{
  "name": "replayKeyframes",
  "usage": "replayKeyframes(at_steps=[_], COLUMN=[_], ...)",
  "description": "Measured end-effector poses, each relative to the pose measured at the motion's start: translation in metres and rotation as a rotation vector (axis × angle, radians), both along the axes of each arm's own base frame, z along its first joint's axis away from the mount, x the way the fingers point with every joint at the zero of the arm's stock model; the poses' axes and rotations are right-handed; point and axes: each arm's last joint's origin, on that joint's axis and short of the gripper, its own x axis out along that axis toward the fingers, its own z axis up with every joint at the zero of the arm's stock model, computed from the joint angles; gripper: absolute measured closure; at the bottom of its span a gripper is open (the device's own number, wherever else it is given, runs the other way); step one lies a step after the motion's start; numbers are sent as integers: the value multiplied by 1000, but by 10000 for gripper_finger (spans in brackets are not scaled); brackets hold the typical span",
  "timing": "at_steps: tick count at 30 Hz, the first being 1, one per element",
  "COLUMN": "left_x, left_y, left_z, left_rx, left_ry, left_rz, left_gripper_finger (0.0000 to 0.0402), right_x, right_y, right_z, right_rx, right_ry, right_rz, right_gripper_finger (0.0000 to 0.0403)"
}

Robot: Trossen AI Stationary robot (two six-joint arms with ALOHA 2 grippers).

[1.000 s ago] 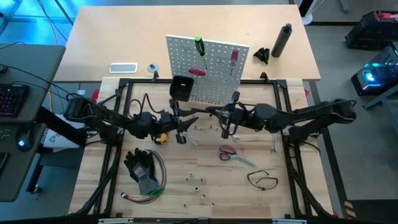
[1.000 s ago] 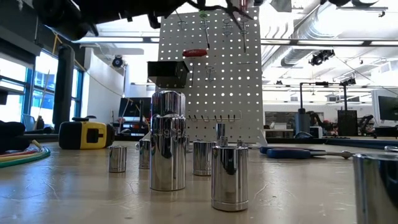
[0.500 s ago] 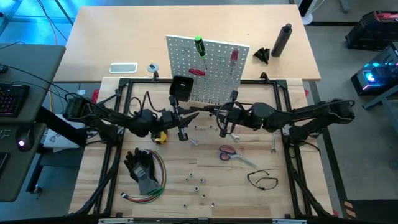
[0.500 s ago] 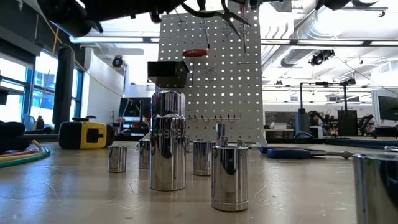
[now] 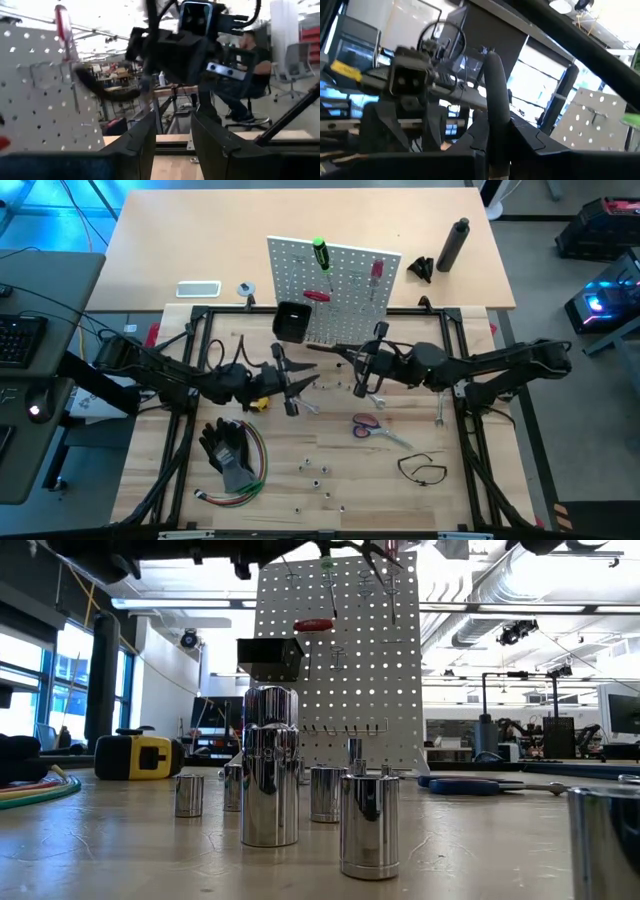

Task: Hang tools onto peg board
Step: Hang the black pliers on the white peg board

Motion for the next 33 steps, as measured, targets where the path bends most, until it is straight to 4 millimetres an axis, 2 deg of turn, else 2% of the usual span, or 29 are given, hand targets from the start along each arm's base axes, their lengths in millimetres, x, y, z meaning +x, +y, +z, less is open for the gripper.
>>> replayKeyframes(at_steps=[7, 11, 17, 24, 27, 33], left_x=[-4, -3, -2, -2, -3, -3], left_y=[12, 23, 38, 46, 49, 57], left_z=[-4, -1, 1, 1, 0, 1], left_rx=[-63, -77, -91, -96, -95, -113], left_ry=[-23, -55, -93, -96, -90, -100], left_rz=[129, 122, 5, -4, 6, 25], left_gripper_finger=[284, 284, 284, 285, 303, 375], right_x=[0, 0, 1, 13, 21, 24], right_y=[1, 1, -1, -14, -18, -29], right_z=[1, 1, 0, -15, -24, -29], right_rx=[2, 17, 33, 83, 86, 83], right_ry=[-12, -12, -11, 15, 22, 14], right_rz=[46, 69, 76, 56, 47, 14], right_gripper_finger=[370, 370, 370, 370, 370, 370])
